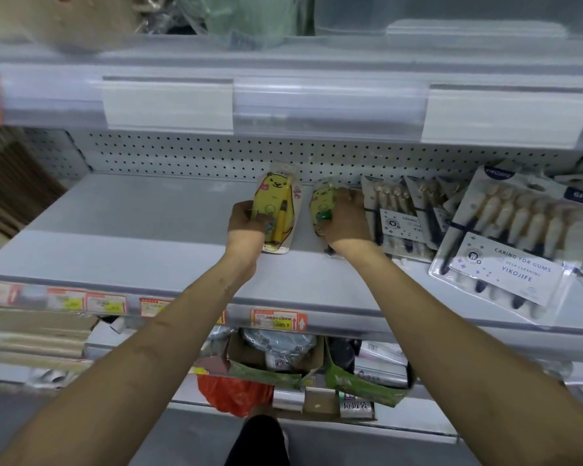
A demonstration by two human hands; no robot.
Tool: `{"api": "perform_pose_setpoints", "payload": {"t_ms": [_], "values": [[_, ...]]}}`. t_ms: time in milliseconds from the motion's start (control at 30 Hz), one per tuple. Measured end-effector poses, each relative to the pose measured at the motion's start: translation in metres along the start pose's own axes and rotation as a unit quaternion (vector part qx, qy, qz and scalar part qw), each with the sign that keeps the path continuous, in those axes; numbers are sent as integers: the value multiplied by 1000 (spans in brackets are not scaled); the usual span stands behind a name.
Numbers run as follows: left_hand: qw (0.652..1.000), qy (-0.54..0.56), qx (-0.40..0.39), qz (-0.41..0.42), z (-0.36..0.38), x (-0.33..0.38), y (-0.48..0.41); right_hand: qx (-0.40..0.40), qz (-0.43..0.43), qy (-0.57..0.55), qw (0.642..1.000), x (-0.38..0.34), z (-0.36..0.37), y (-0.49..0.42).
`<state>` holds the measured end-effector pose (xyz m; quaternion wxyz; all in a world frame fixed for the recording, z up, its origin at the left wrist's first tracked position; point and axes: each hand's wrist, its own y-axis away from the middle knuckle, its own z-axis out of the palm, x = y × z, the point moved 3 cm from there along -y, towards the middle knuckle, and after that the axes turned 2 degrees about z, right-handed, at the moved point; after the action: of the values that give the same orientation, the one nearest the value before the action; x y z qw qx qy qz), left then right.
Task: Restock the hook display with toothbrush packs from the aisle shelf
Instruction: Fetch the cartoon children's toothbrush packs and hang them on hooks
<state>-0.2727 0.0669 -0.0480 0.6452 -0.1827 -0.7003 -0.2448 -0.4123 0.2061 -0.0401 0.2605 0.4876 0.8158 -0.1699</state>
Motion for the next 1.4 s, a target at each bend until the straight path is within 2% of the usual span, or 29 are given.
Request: {"api": "perform_pose_setpoints", "payload": {"t_ms": [133, 300, 400, 467, 600, 733, 900, 1133, 1267, 1400], "values": [[1000, 24, -3, -18, -2, 0, 4, 15, 43, -113, 993, 4, -5, 9], [993, 96, -10, -70, -11, 2, 30, 35, 103, -260, 959, 11, -9, 36], [986, 113, -7, -121, -20, 8, 64, 28, 161, -367, 916, 17, -18, 76], [985, 111, -13, -134, -20, 15, 88, 18, 196, -392, 899, 23, -30, 101], [986, 107, -30, -128, -2, 23, 136, 31, 223, -477, 850, 39, -62, 144], [986, 111, -63, -108, 35, 28, 196, 48, 260, -569, 778, 77, -96, 194], [984, 108, -105, -100, 107, 28, 291, 89, 275, -630, 720, 157, -170, 271], [969, 116, -185, -120, 244, 32, 411, 136, 271, -673, 675, 279, -292, 352], [954, 108, -252, -123, 341, 34, 458, 210, 268, -691, 637, 359, -356, 374], [937, 93, -310, -129, 444, 35, 496, 288, 292, -668, 621, 438, -417, 388]]}}
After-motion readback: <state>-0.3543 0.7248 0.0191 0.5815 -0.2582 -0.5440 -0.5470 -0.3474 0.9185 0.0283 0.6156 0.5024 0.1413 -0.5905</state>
